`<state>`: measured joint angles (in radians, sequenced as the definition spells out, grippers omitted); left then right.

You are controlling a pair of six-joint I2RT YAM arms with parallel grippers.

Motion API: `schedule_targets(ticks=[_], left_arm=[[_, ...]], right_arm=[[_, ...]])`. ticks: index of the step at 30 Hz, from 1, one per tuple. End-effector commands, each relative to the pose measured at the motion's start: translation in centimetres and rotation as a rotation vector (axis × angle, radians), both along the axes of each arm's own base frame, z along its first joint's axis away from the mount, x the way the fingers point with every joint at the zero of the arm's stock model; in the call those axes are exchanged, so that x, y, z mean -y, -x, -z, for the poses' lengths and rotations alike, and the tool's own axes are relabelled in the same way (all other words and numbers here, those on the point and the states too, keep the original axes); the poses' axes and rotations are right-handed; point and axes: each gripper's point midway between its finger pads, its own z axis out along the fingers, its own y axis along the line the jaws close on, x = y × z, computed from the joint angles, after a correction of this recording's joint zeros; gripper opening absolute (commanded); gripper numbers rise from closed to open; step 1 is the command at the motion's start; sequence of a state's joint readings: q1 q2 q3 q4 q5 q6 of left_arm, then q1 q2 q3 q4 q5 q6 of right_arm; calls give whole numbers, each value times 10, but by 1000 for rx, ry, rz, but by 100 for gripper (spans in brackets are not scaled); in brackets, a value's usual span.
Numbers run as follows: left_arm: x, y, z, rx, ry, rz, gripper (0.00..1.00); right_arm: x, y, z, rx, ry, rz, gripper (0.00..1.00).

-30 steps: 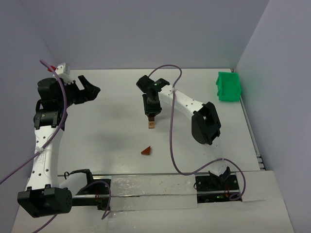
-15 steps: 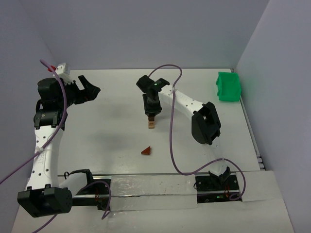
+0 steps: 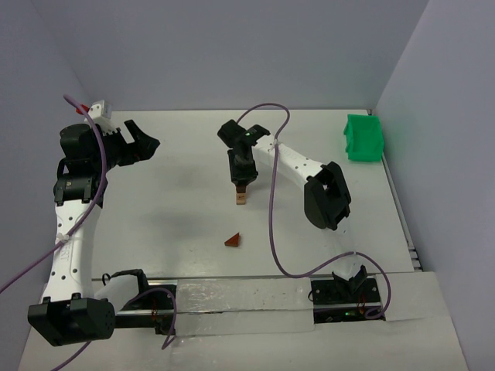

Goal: Build the wood block tower

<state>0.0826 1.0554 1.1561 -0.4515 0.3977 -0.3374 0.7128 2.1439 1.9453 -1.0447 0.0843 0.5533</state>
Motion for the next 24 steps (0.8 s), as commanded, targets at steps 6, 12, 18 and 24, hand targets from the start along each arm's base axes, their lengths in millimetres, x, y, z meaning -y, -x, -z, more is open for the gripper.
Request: schedule_targets(ticks=[6, 12, 18, 24], left_arm=[[0, -4, -18, 64, 0, 10, 99], [0, -4, -18, 65, -1, 12, 99], [1, -3, -18, 68, -1, 17, 99], [11, 8, -20, 100, -43, 111, 99]], right_arm=[[-4, -11, -9, 24, -27, 21, 43], [-5, -10, -9, 18, -35, 14, 68], [-7, -8, -12, 16, -52, 2, 88], [-13, 9, -41, 41, -129, -99, 100]])
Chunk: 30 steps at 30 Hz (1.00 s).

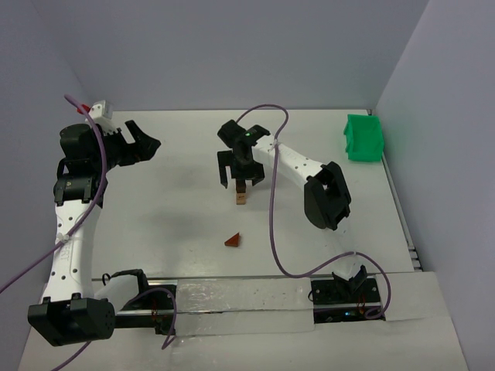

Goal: Build the wood block tower

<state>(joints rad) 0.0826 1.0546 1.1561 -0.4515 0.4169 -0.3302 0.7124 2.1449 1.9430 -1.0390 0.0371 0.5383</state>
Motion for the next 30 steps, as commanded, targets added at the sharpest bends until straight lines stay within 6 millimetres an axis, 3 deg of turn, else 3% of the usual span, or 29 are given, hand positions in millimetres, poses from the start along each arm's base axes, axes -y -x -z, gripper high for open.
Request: schedule_targets(ticks=[1, 4, 7, 12, 14, 16, 21, 23, 25, 30], left_arm=[[12, 11, -19, 105, -56, 129, 99], [45, 45, -18, 151, -70, 391, 99], [60, 69, -7, 172, -60, 513, 99], [68, 88, 41, 129, -166, 579, 99], [82, 100, 56, 100, -187, 636, 98], [92, 103, 71, 61, -228, 652, 95], [145, 131, 139, -127, -334, 821, 87], [153, 135, 149, -166, -344, 839, 85], [179, 149, 170, -236, -408, 940, 81], [214, 165, 201, -295, -532, 1007, 79]], right_arm=[[-8, 9, -48, 71, -116, -94, 100], [-6, 29, -76, 110, -188, -181, 100], [-4, 51, -100, 137, -274, -284, 100], [1, 94, -152, 211, -424, -503, 100], [8, 103, -163, 238, -444, -535, 100], [20, 106, -174, 301, -430, -543, 100], [73, 90, -183, 439, -333, -434, 100], [92, 83, -187, 467, -318, -383, 100], [126, 70, -195, 515, -292, -271, 100], [164, 61, -195, 552, -257, -138, 100]])
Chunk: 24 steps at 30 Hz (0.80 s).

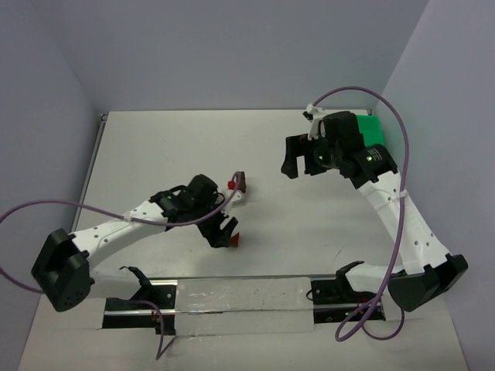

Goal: Build the wood block tower

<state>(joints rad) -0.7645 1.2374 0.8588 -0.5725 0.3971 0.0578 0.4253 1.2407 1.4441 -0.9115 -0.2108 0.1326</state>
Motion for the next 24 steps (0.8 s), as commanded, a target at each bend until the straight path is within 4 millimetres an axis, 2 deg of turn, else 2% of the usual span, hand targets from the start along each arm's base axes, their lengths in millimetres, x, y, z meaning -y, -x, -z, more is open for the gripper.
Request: schedule_targets(ticks=[1, 7, 13, 24], left_arm=[[28, -7, 5, 60, -72, 10, 78], [46, -5, 28, -3, -162, -6, 71], [57, -7, 40, -25, -211, -13, 69], [56, -1, 68, -84, -306, -3, 66]], right_arm=[[23, -5, -14, 77, -6, 82, 100], [43, -17, -9, 69, -5, 181, 100], [45, -24, -3, 29, -24, 200, 100], [49, -28, -3, 20, -25, 216, 100]])
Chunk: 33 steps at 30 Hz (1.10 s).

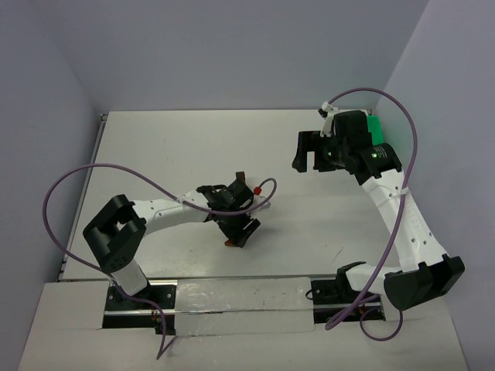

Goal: Build the wood block tower

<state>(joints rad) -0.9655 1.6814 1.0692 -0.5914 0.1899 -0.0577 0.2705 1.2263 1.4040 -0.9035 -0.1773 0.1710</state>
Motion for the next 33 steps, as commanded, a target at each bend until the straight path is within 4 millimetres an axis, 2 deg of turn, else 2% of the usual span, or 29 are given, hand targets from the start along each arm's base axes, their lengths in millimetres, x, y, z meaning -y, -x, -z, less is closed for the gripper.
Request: schedule_targets(ticks=[1, 8, 20, 28, 31, 33], left_arm=[[7, -1, -2, -1, -11, -5, 65], [5, -2, 8, -11, -41, -7, 58], [7, -6, 12, -11, -59, -29, 48], [6, -14, 7, 6, -44, -58, 27], [6, -18, -2, 18, -22, -70, 23], [5, -23, -17, 13, 21, -86, 13]], right_arm=[[0, -8, -13, 46, -23, 12, 100], [-1, -9, -13, 38, -28, 8, 100], [-1, -10, -12, 36, -32, 18, 100], [-4, -8, -12, 34, -46, 5, 100], [-6, -7, -13, 35, -55, 0, 100], [-9, -5, -19, 45, -75, -19, 100]])
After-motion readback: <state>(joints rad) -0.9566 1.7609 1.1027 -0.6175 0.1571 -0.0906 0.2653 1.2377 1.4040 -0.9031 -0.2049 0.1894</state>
